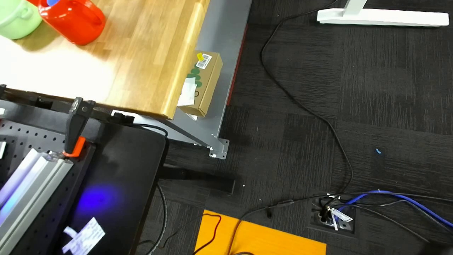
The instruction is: Open the top drawer
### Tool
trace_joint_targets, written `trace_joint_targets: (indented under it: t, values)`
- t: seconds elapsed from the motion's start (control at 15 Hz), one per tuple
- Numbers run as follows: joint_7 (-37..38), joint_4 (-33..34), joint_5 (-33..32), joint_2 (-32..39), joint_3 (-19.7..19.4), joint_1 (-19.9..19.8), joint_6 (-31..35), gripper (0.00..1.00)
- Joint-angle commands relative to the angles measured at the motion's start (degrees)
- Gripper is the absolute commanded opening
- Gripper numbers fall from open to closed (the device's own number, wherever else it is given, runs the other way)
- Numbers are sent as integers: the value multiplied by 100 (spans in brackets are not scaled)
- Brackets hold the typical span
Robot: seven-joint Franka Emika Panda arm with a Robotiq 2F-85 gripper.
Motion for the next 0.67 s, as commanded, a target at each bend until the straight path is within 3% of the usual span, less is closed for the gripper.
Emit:
trace_joint_targets:
  t: [0.0, 0.4, 0.6]
  values:
    - [-35, 8, 46, -4, 90, -86, -6, 100]
    - [-218, 57, 95, 39, 89, 12, 106, 100]
    - [-182, 188, -108, 231, 303, 25, 356, 100]
